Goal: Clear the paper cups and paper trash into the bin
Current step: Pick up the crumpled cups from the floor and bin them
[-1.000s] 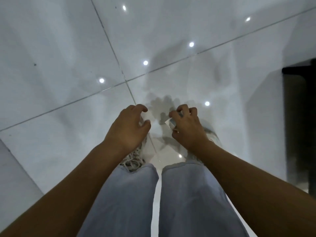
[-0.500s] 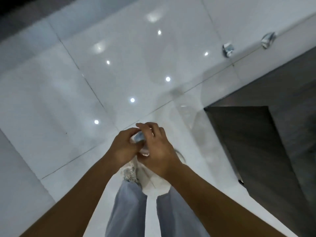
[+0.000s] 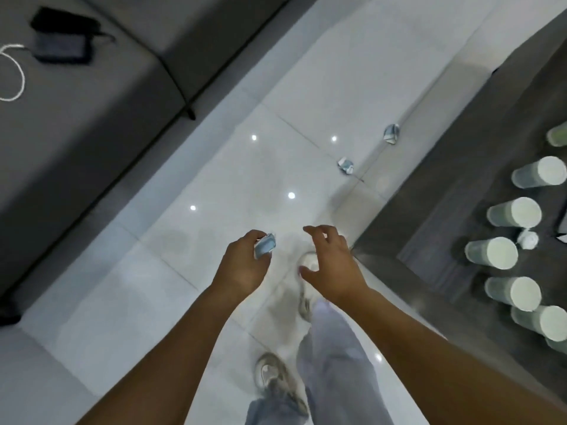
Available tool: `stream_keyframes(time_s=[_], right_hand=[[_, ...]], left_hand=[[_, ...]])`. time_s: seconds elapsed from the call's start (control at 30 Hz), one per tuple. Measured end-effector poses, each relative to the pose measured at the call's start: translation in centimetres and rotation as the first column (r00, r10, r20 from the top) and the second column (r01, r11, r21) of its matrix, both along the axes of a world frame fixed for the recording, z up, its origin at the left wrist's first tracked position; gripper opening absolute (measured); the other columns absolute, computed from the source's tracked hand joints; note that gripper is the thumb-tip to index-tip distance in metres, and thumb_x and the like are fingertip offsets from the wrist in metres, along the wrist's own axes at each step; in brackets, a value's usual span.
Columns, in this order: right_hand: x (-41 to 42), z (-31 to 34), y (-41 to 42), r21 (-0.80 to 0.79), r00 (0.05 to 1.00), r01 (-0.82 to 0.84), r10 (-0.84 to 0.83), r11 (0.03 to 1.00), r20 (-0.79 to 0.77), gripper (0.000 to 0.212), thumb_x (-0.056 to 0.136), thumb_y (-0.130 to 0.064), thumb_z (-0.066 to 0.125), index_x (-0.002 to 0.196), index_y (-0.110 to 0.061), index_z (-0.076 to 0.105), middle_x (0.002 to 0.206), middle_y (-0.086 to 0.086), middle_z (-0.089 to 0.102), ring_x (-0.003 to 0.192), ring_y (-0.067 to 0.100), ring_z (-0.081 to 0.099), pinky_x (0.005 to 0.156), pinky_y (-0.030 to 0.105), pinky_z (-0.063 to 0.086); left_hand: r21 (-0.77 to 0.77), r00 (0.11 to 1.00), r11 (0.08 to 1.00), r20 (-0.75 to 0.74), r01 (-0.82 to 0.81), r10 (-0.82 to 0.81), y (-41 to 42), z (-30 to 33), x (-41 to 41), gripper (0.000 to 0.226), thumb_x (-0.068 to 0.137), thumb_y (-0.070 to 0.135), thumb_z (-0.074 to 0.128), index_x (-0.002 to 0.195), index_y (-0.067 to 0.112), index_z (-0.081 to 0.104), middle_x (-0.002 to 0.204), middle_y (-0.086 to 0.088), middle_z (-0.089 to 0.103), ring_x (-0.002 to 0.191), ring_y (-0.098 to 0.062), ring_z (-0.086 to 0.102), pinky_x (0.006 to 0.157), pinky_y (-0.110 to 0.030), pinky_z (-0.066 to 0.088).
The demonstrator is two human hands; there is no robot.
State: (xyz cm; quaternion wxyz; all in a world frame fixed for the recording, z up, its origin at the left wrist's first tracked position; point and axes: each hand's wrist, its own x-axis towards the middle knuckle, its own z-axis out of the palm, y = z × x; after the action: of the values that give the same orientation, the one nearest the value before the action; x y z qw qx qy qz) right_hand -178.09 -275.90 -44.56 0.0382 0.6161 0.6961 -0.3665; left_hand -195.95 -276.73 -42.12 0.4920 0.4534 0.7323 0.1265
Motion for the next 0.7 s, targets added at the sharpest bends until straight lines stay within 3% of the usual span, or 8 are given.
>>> stream_keyframes(time_s=[0.23, 0.33, 0.47, 0.57, 0.7], right_hand=[[4.2, -2.1, 12.4, -0.104, 0.987, 0.148, -0.141, 0.983, 0.071, 0.073, 0.086, -0.034, 0.067, 0.146, -0.024, 0.028, 0.150, 0.004, 0.028, 0.131, 0.027, 0.034, 0.105, 0.038, 0.039], [6.2, -2.0, 18.0, -0.111, 0.968, 0.236, -0.223, 0.965, 0.115, 0.070, 0.086, -0.030, 0.067, 0.145, -0.022, 0.030, 0.149, 0.006, 0.029, 0.132, 0.028, 0.034, 0.104, 0.040, 0.041], [8.2, -1.8, 24.7, -0.130, 0.952, 0.292, -0.274, 0.948, 0.138, 0.068, 0.087, -0.029, 0.066, 0.144, -0.024, 0.030, 0.149, 0.006, 0.029, 0.132, 0.028, 0.033, 0.104, 0.040, 0.040], [8.7, -2.1, 28.2, -0.157, 0.924, 0.376, -0.356, 0.913, 0.142, 0.069, 0.086, -0.029, 0.067, 0.144, -0.024, 0.031, 0.148, 0.006, 0.030, 0.133, 0.028, 0.032, 0.106, 0.040, 0.038], [8.7, -2.8, 32.0, -0.205, 0.846, 0.533, -0.512, 0.821, 0.149, 0.070, 0.086, -0.031, 0.068, 0.145, -0.025, 0.031, 0.150, 0.004, 0.028, 0.136, 0.027, 0.031, 0.108, 0.040, 0.037]], left_hand=[[-0.034, 0.996, 0.996, -0.050, 0.078, -0.080, 13.6, -1.3, 2.1, 0.027, 0.089, 0.013, 0.060, 0.116, 0.013, 0.059, 0.103, -0.001, 0.063, 0.085, -0.012, 0.055, 0.068, -0.015, 0.039], [-0.084, 0.990, 0.988, -0.046, 0.126, -0.131, 19.5, -1.8, 4.0, 0.025, 0.089, 0.011, 0.059, 0.114, 0.012, 0.061, 0.101, -0.004, 0.064, 0.079, -0.012, 0.054, 0.056, -0.008, 0.038], [-0.093, 0.987, 0.983, -0.008, 0.158, -0.160, 27.3, -2.1, 6.4, 0.023, 0.089, 0.010, 0.060, 0.112, 0.010, 0.060, 0.095, -0.002, 0.062, 0.074, -0.009, 0.054, 0.054, -0.002, 0.038], [-0.104, 0.971, 0.966, -0.002, 0.236, -0.238, 32.0, -2.3, 7.3, 0.026, 0.088, 0.010, 0.058, 0.114, 0.013, 0.060, 0.101, -0.002, 0.064, 0.082, -0.012, 0.056, 0.058, -0.003, 0.038], [-0.145, 0.949, 0.939, -0.010, 0.311, -0.316, 38.0, -3.6, 7.6, 0.031, 0.089, 0.010, 0.057, 0.121, 0.013, 0.058, 0.107, -0.005, 0.065, 0.089, -0.014, 0.057, 0.073, -0.016, 0.039]])
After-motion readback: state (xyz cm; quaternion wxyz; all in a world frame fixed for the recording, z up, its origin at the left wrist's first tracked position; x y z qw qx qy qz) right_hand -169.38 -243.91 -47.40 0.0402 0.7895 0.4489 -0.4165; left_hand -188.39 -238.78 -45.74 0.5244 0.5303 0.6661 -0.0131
